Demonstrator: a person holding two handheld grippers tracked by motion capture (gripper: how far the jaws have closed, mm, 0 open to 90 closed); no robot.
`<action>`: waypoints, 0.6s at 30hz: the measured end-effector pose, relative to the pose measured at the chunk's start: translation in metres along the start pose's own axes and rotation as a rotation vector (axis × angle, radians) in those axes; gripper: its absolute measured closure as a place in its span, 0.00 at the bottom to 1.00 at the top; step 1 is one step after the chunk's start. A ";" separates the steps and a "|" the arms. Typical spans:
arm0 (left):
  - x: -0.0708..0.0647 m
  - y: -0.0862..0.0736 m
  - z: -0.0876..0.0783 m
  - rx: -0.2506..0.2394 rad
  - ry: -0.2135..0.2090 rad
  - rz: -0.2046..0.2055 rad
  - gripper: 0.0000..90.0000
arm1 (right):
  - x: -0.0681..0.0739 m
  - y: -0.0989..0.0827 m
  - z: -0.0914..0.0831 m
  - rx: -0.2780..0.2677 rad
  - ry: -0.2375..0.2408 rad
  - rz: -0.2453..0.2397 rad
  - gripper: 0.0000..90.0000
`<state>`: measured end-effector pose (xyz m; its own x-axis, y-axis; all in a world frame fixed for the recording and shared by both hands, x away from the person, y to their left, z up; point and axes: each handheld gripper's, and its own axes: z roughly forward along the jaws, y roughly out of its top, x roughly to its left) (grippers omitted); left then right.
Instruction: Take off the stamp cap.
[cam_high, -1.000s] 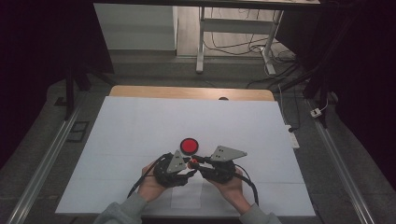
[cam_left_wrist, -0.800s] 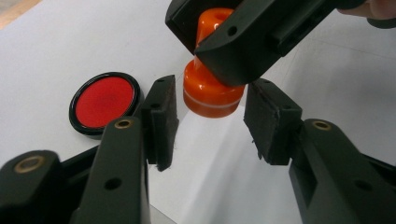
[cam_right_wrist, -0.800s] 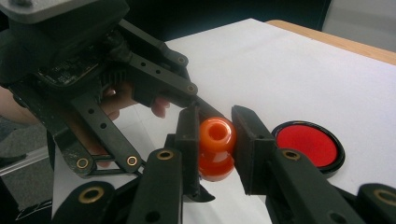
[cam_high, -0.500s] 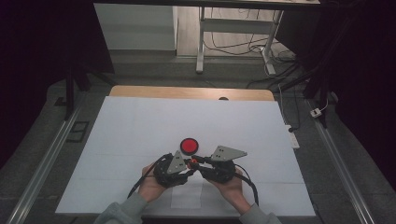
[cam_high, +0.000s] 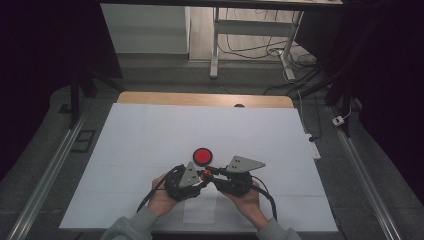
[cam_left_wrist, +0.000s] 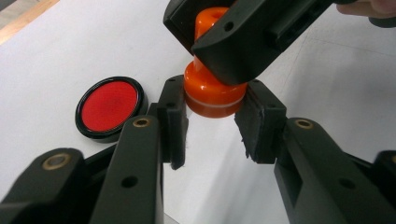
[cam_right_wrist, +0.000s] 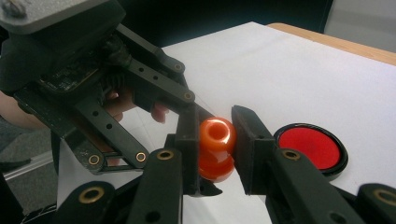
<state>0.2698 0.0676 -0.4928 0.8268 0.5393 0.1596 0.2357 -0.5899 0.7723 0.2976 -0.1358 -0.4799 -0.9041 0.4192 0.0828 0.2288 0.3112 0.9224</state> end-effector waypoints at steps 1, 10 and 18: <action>0.000 0.000 0.000 0.001 0.001 0.001 0.71 | 0.000 0.000 0.000 0.001 0.000 0.003 0.80; 0.001 -0.001 0.000 0.011 -0.009 0.006 0.72 | 0.001 -0.001 0.001 0.002 -0.003 -0.001 0.80; 0.001 -0.001 0.000 0.013 -0.012 0.008 0.72 | 0.002 -0.002 0.001 -0.002 -0.009 -0.003 0.80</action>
<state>0.2708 0.0688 -0.4936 0.8349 0.5272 0.1578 0.2361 -0.6021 0.7627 0.2962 -0.1344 -0.4819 -0.9014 0.4261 0.0767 0.2254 0.3107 0.9234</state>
